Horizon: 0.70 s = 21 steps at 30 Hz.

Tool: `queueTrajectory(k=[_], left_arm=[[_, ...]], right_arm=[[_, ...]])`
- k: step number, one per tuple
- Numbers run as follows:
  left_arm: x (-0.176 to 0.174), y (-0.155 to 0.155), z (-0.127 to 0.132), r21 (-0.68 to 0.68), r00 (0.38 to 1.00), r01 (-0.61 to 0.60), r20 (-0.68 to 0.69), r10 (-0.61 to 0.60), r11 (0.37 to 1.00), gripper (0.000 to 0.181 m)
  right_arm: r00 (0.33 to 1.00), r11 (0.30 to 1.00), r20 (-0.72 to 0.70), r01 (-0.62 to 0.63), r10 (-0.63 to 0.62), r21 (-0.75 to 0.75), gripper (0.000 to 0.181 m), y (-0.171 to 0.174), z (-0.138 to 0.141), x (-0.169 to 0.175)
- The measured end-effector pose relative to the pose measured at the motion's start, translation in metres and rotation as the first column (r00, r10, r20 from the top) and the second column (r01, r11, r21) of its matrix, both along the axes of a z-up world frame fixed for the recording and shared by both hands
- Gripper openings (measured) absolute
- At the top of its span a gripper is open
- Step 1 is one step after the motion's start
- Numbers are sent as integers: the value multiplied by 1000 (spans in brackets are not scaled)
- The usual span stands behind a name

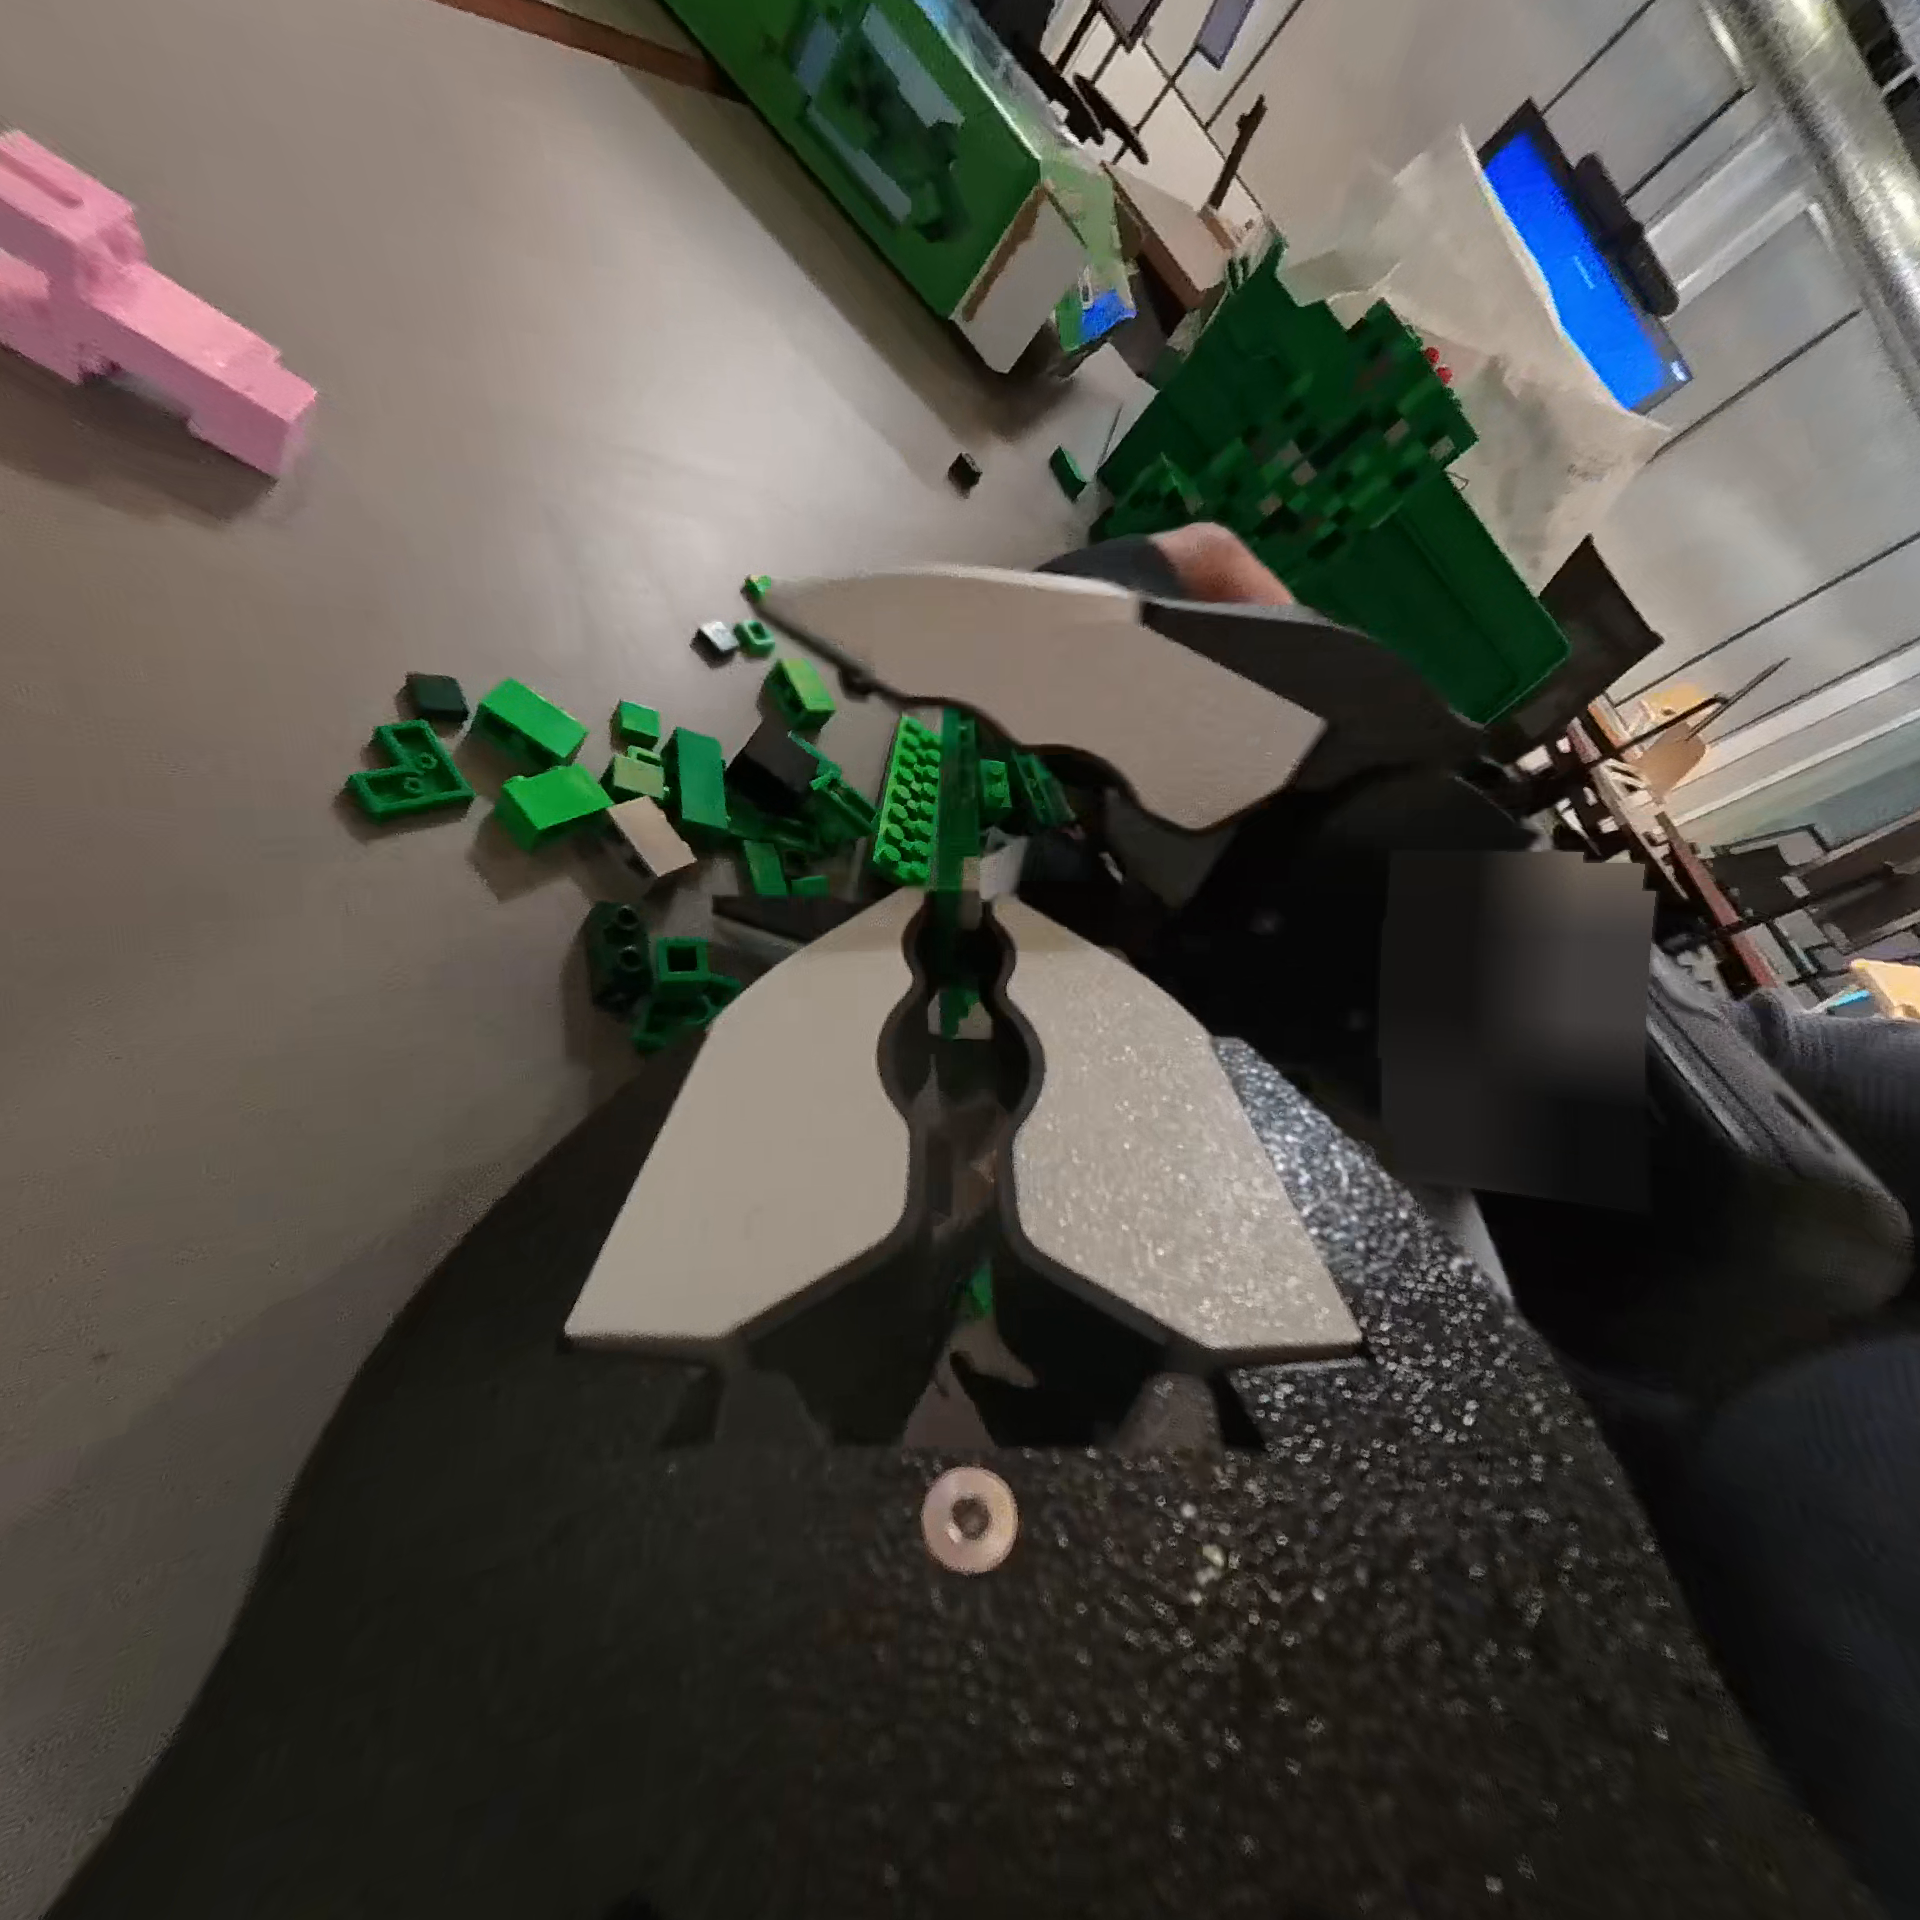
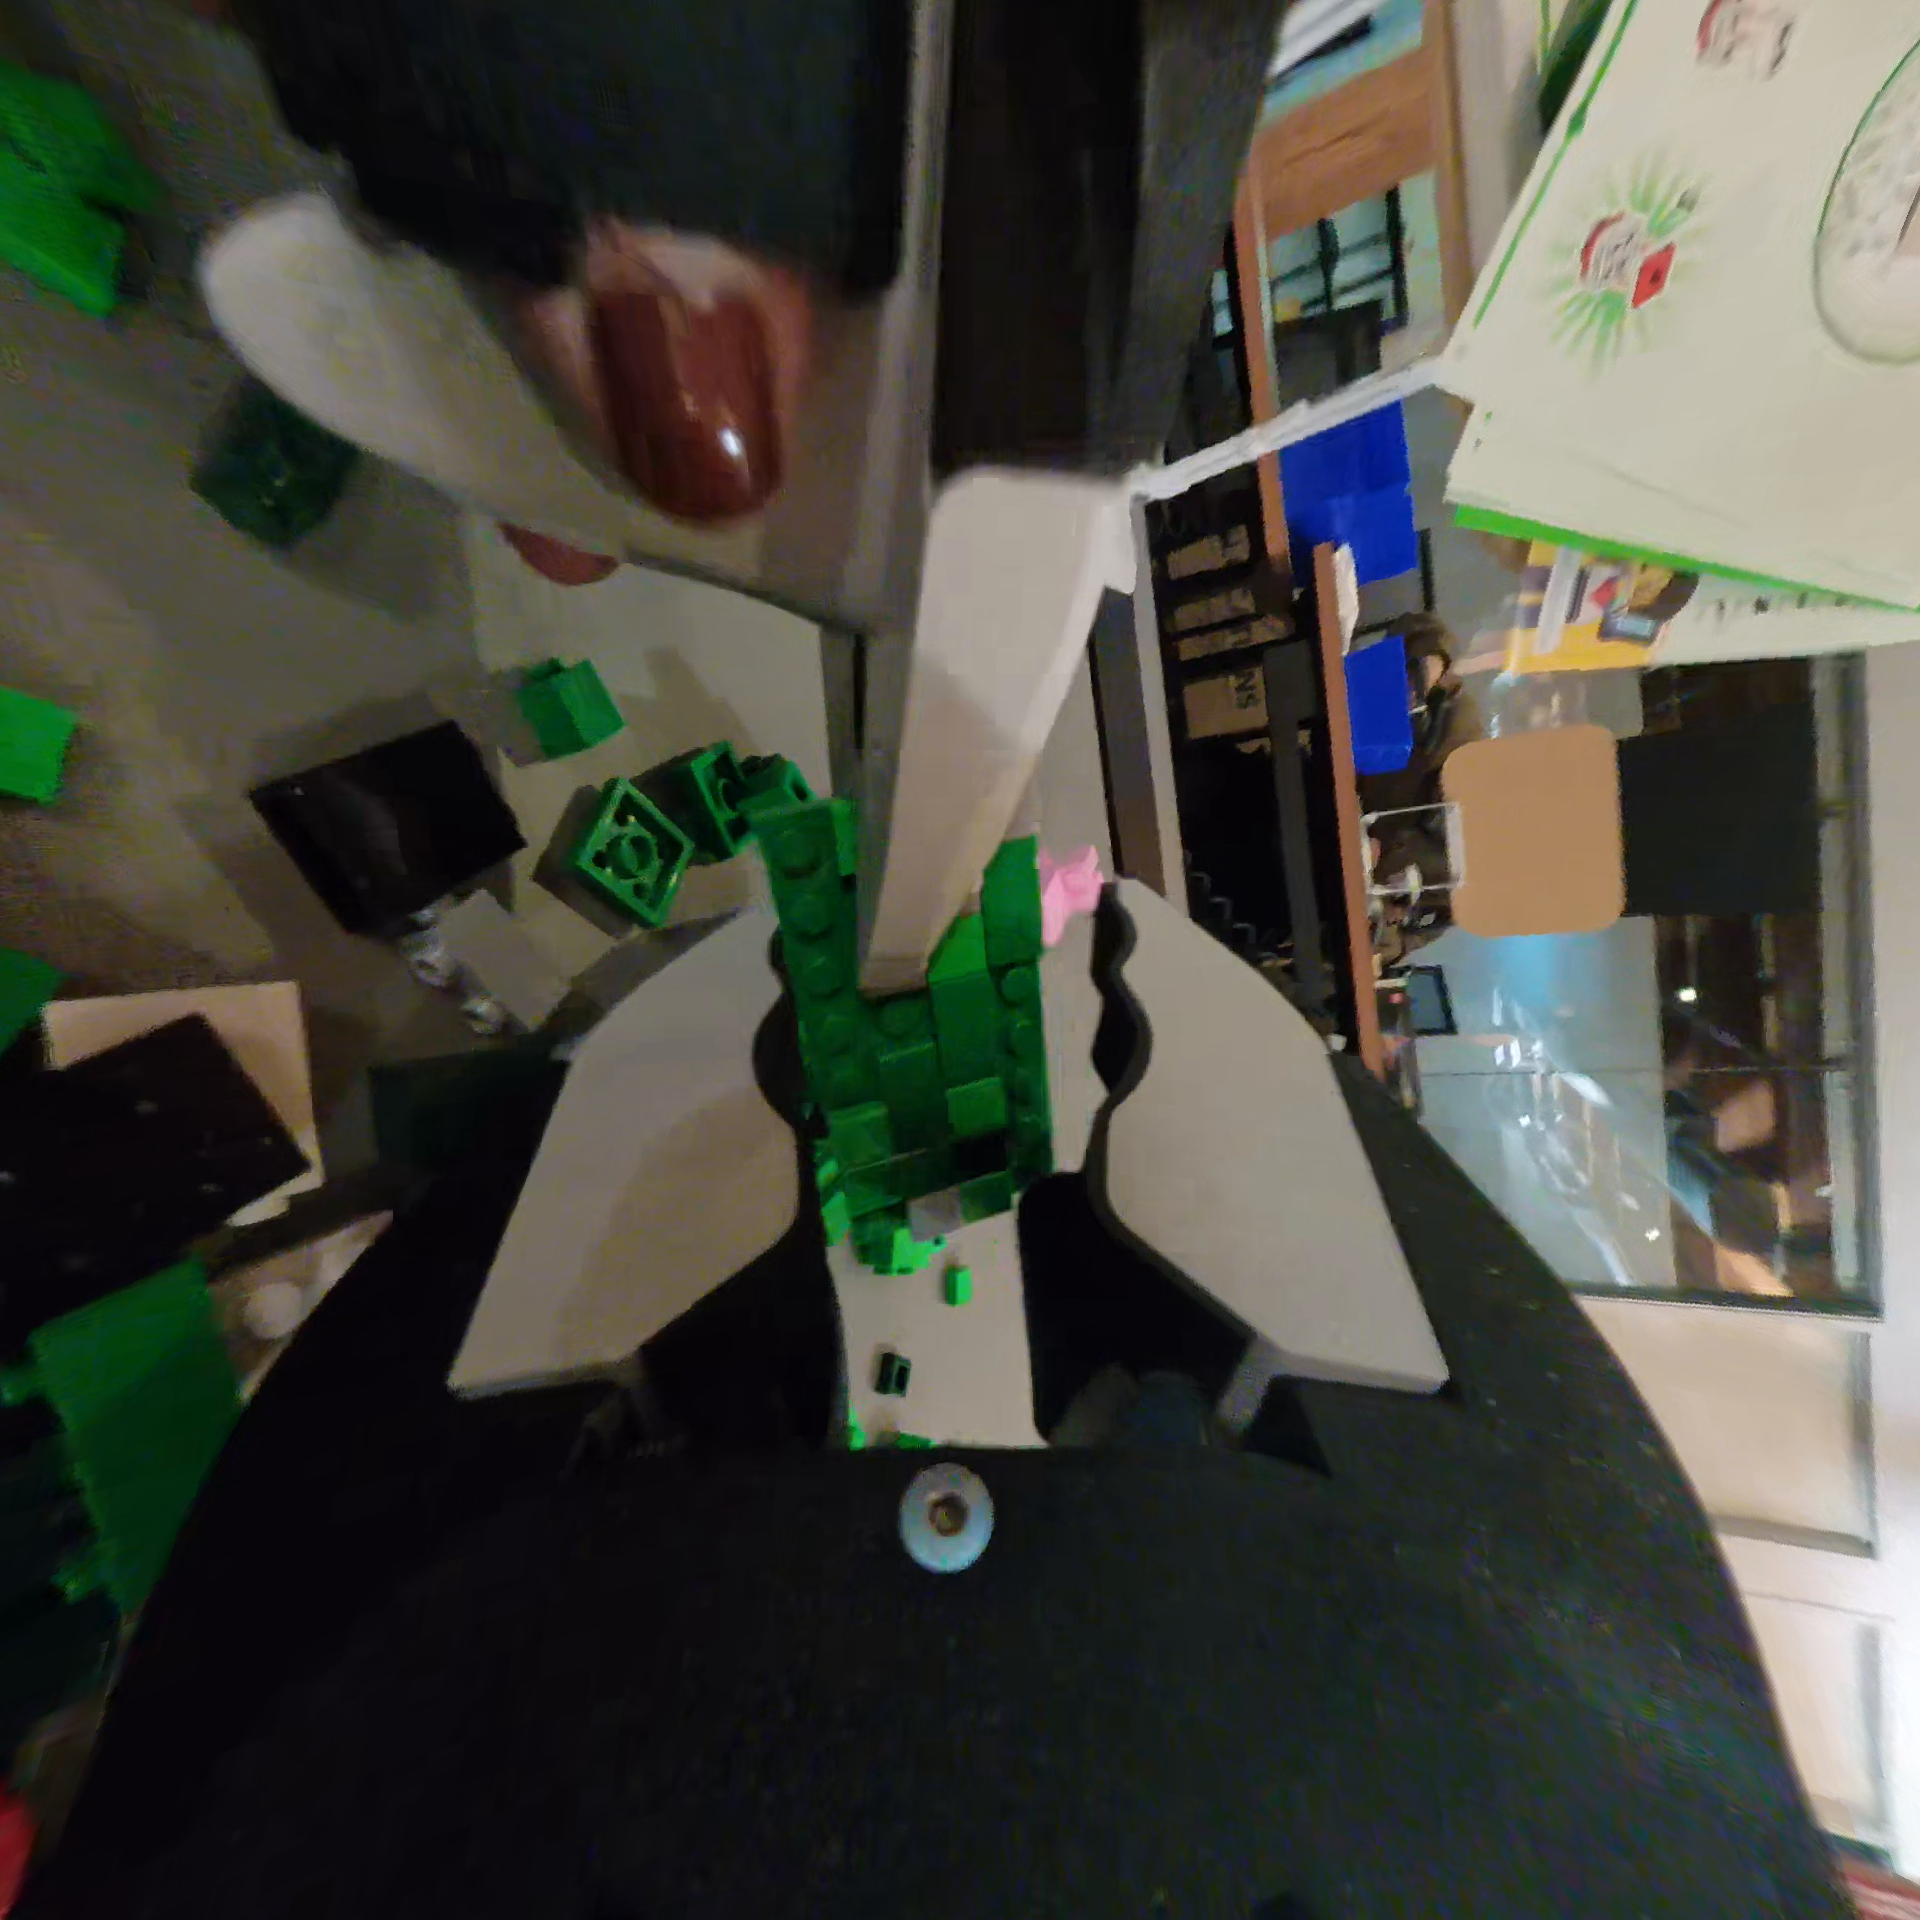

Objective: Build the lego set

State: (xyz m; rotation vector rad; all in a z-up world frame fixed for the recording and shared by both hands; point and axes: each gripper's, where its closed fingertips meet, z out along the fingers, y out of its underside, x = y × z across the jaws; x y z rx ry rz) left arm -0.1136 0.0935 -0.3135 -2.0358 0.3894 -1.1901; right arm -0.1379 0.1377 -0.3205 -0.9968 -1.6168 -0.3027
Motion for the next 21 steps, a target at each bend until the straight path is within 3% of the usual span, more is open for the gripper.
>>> queueTrajectory(k=[2,9,15,21], left_arm=[[0,1,0,-18,1000,-6,25,7,1000,6],[4,-3,-3,4,997,13,-71,-13,1000,6],[2,4,2,-73,994,-27,100,34,997,7],[2,6,5,-120,983,-42,171,62,992,8]], right_arm=[[1000,999,29,-7,6,41,61,-5,2,-4],[996,997,87,-7,0,76,41,-6,-4,-7],[986,953,124,74,-115,295,40,6,8,-5],[981,929,108,113,-160,351,40,9,13,-4]])
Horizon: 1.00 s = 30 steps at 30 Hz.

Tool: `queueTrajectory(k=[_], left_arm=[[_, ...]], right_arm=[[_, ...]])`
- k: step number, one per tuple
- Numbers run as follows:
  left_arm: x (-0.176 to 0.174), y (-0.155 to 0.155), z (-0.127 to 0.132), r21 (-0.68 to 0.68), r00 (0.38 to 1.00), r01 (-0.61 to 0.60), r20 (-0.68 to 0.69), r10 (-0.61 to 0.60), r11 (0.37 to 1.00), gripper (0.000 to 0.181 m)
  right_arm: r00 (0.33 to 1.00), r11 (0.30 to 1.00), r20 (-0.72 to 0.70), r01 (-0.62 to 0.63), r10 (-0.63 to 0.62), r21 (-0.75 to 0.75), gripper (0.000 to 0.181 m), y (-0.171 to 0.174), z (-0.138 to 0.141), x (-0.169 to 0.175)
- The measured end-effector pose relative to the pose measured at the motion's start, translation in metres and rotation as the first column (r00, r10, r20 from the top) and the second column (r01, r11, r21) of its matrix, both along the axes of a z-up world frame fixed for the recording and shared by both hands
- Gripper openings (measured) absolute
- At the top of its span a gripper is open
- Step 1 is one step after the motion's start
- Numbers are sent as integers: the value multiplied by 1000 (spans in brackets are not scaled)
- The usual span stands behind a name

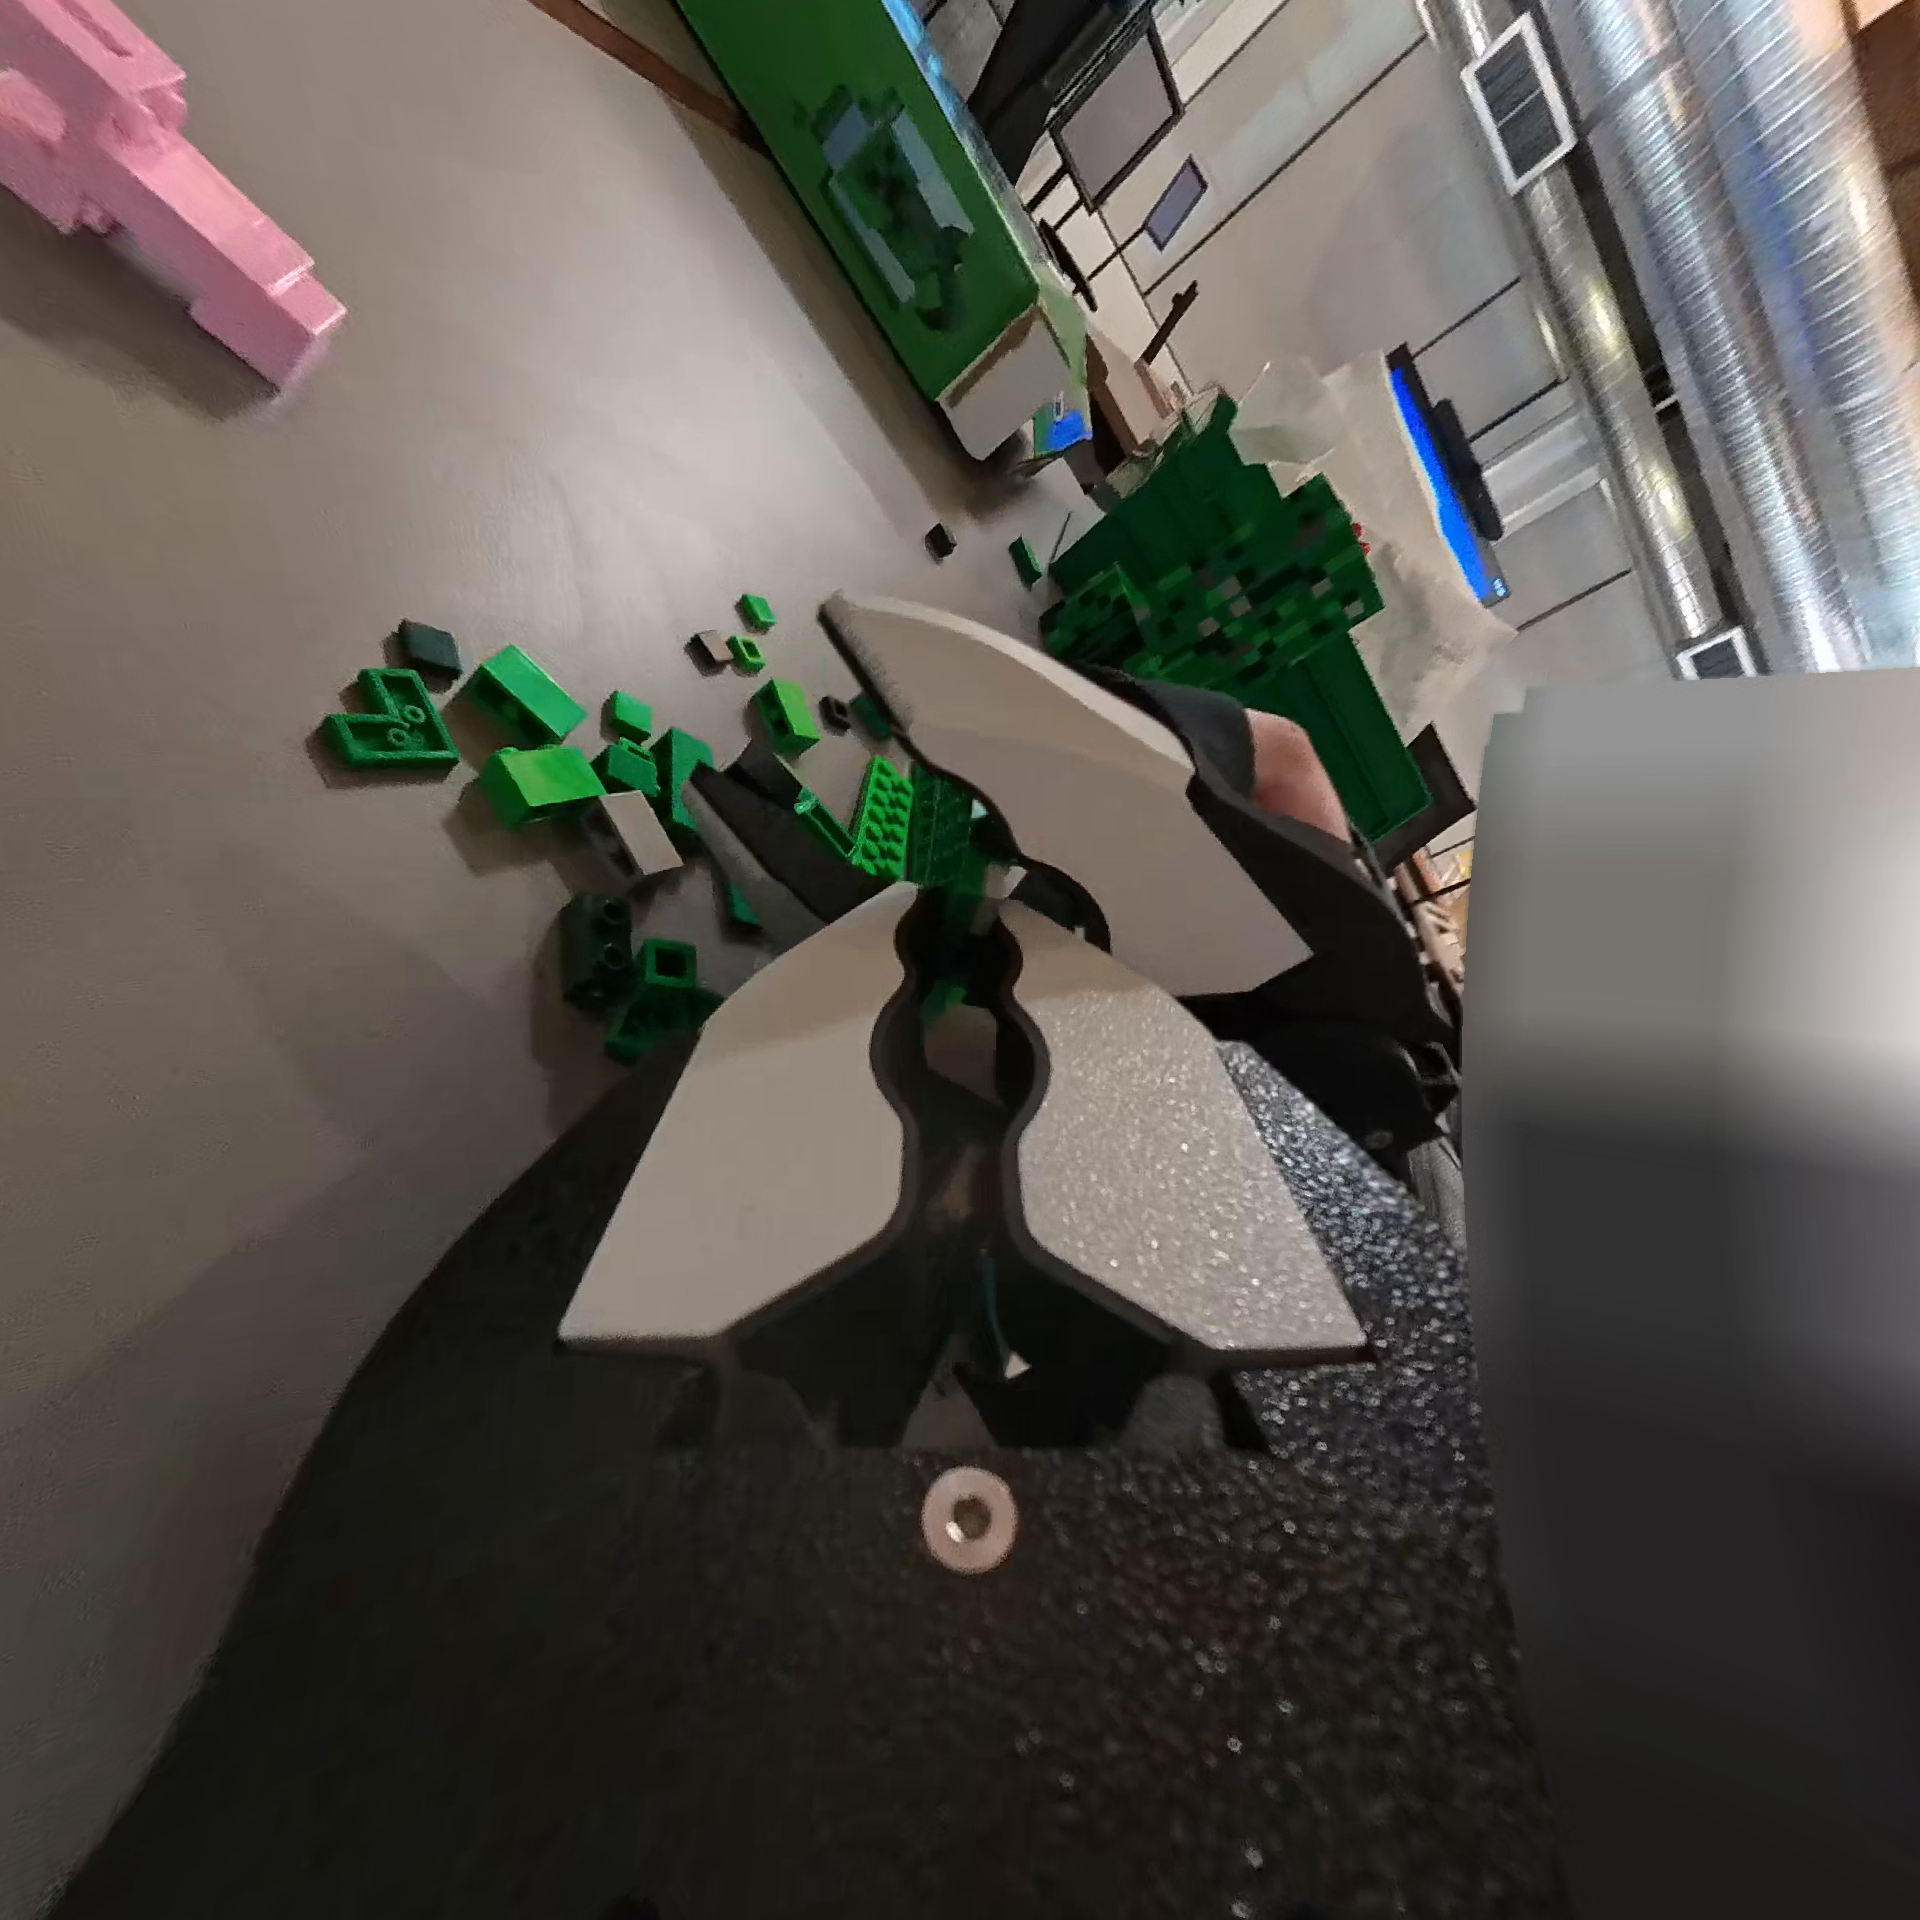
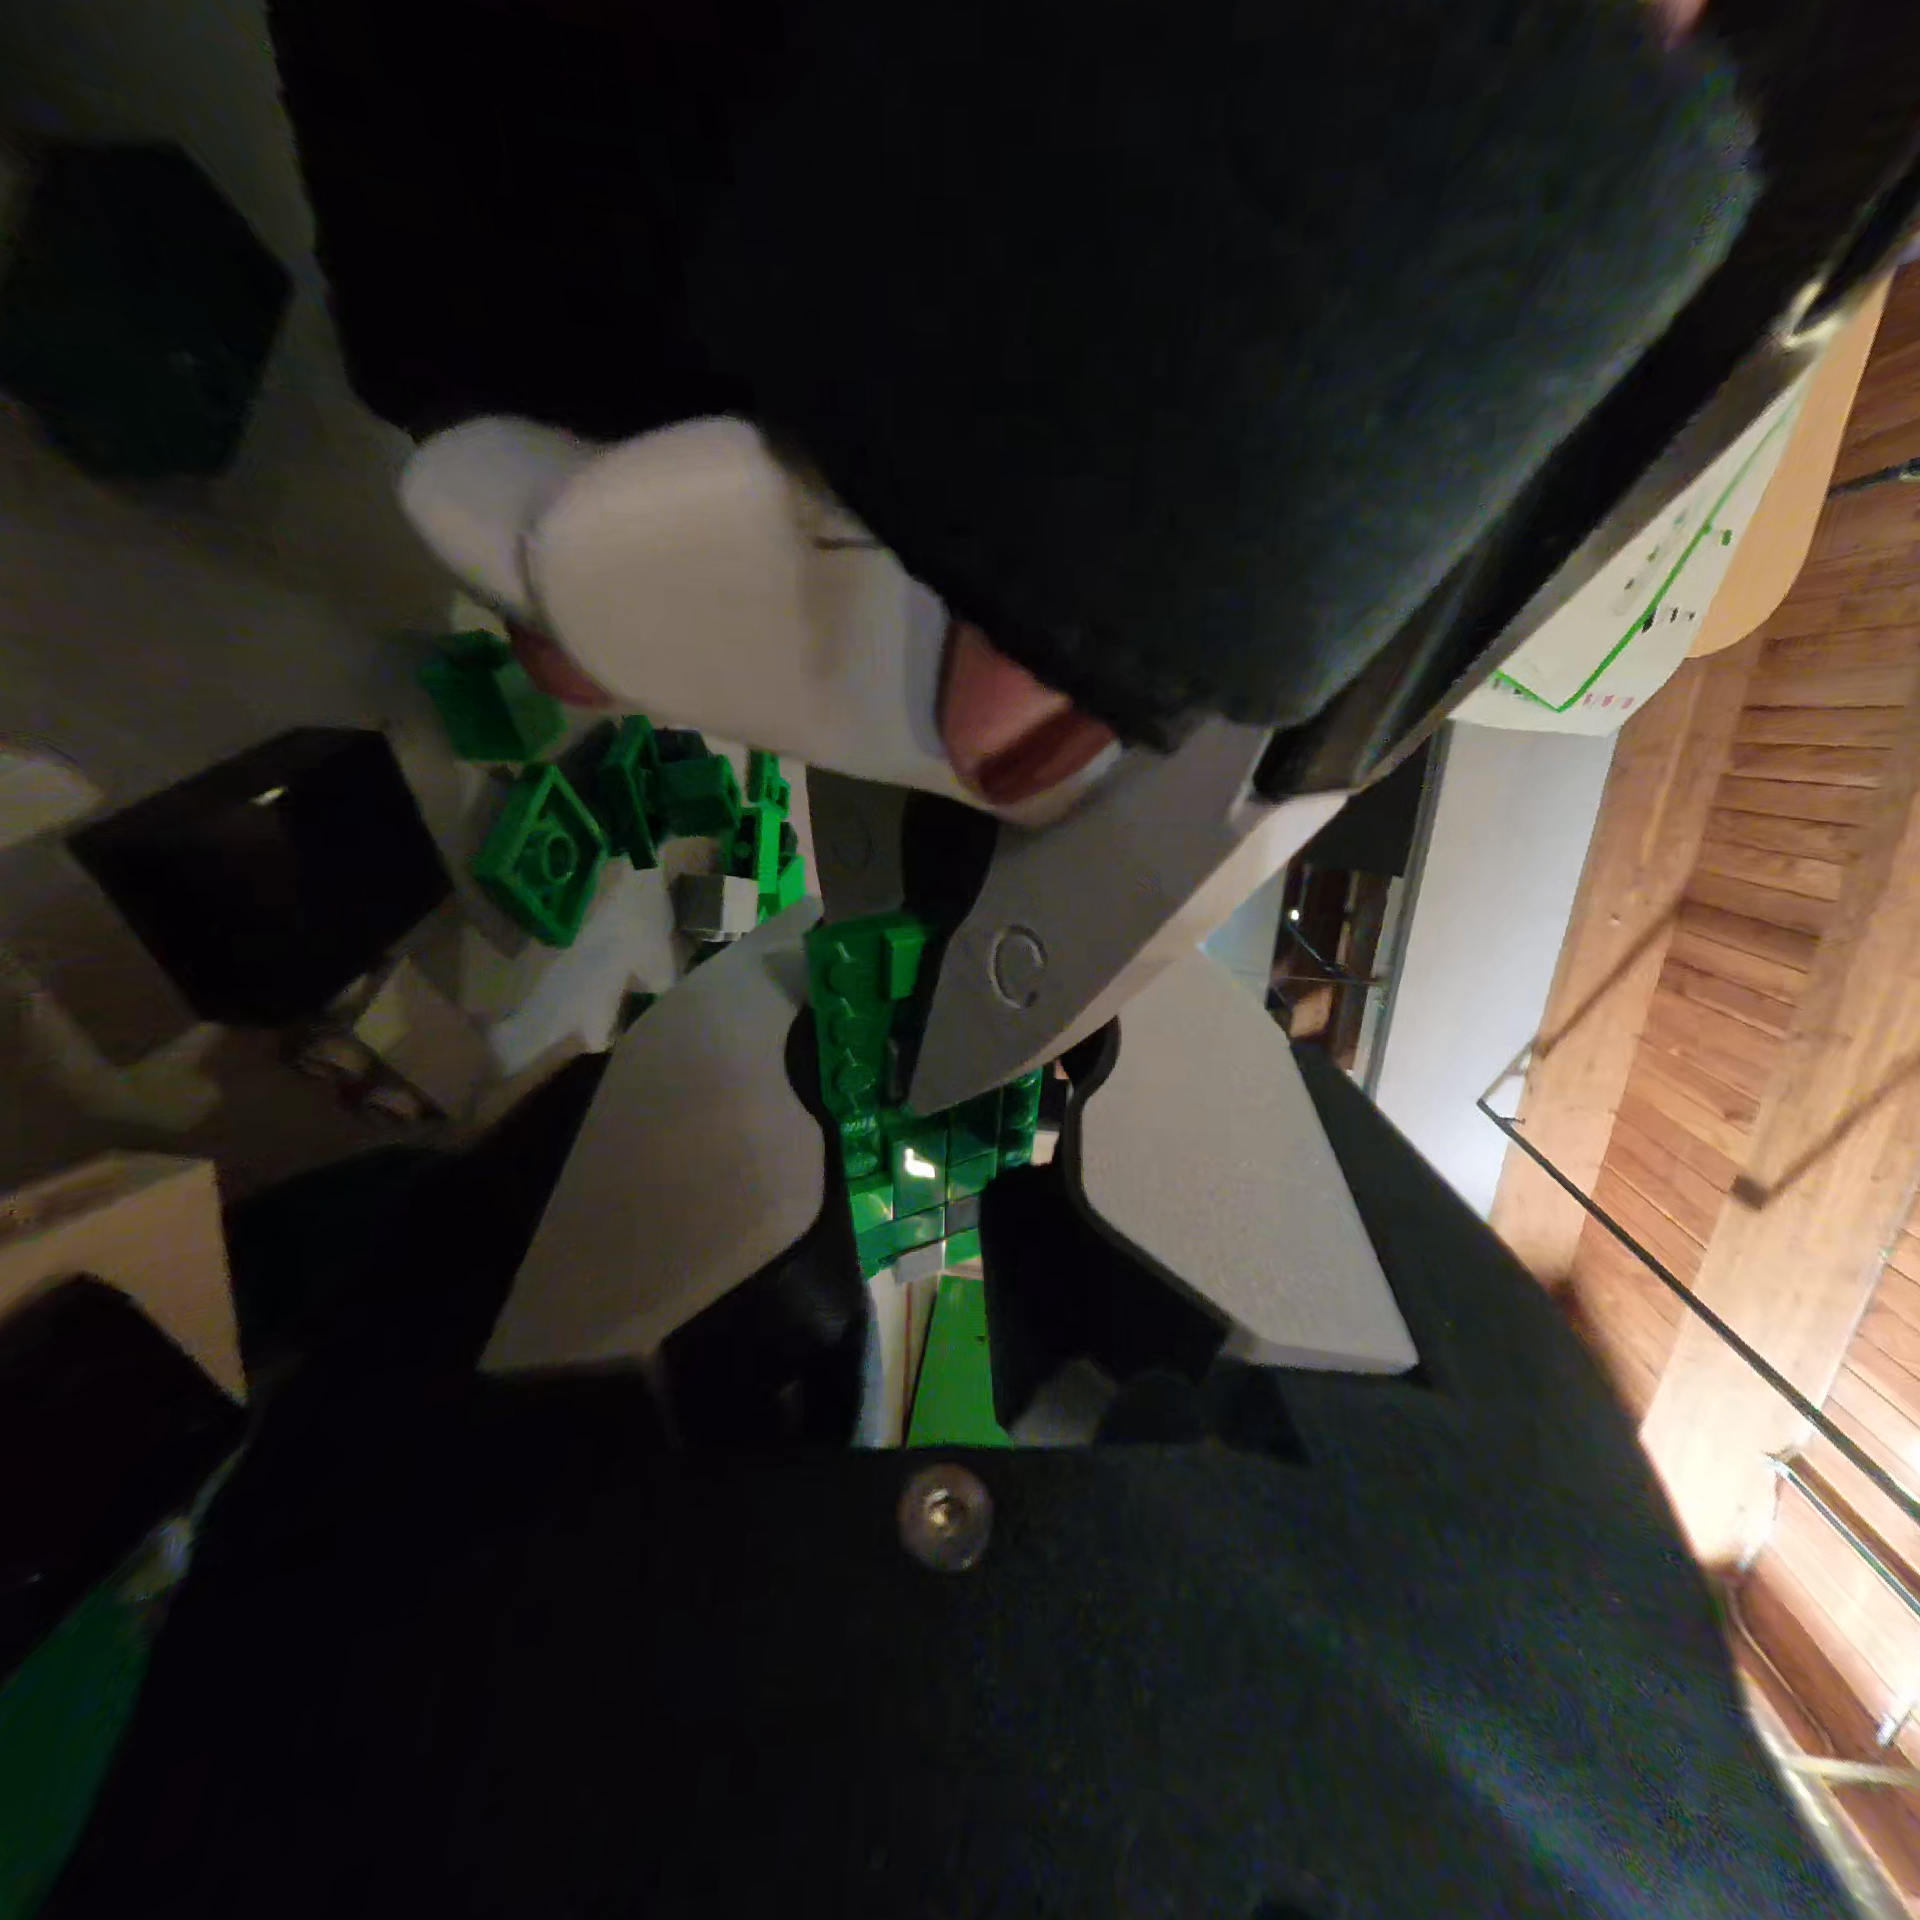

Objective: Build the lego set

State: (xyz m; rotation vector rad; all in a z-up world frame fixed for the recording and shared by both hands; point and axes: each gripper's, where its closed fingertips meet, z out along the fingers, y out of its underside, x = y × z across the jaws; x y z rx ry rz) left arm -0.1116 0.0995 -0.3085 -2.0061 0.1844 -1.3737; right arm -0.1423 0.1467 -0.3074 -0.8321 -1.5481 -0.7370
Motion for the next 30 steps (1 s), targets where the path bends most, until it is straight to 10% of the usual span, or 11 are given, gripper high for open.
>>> queueTrajectory(k=[14,30], left_arm=[[-4,2,8,-73,984,-3,177,16,997,5],[10,-7,-6,122,980,71,-192,-47,990,7]], right_arm=[[1000,989,16,-13,11,150,25,0,10,-1],[991,939,-101,-113,84,-325,39,-10,-21,2]])
